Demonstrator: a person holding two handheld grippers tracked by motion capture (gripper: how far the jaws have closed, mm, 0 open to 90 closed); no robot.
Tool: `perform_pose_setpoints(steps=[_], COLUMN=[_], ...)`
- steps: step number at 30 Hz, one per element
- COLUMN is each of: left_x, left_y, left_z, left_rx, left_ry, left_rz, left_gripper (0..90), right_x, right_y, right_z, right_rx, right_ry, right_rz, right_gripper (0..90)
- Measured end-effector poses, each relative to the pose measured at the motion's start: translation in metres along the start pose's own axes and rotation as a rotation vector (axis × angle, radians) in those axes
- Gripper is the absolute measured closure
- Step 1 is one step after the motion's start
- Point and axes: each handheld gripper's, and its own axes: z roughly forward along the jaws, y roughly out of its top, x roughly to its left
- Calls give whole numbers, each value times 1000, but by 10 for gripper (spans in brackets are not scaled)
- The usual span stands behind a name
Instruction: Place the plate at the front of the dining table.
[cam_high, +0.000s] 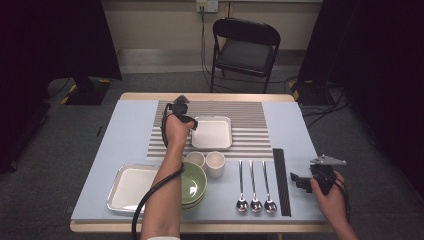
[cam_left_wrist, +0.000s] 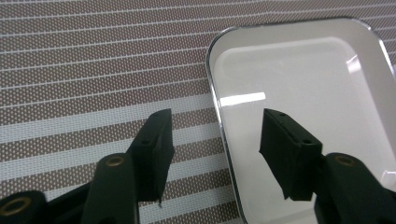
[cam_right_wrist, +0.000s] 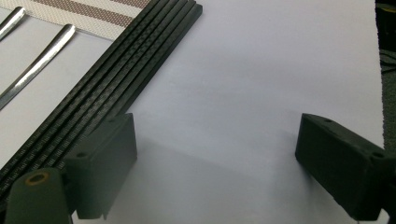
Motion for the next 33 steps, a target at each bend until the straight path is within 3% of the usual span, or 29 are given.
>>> perform_pose_setpoints(steps=[6, 9, 15, 21, 24, 27, 29, 33], left_x=[2, 6, 12, 18, 19, 20, 20, 20], left_y=[-1, -2, -5, -8, -10, -11, -12, -14], left_z=[-11, -16, -26, -33, -37, -41, -43, -47], left_rx=[-30, -38, -62, -65, -61, -63, -55, -38], left_ry=[-13, -9, -26, -50, -74, -98, -99, -114], left_rz=[-9, 11, -10, -30, -4, -20, 0, -2], left_gripper=[374, 315, 275, 220, 187, 185, 184, 185], right_x=[0, 0, 0, 0, 0, 0, 0, 0], right_y=[0, 0, 0, 0, 0, 0, 0, 0], right_z=[0, 0, 0, 0, 0, 0, 0, 0], right_rx=[1, 1, 2, 1, 1, 0, 2, 1], right_ry=[0, 0, 0, 0, 0, 0, 0, 0], right_rz=[3, 0, 2, 0, -1, 1, 4, 3], right_gripper=[119, 119, 119, 118, 118, 119, 118, 119])
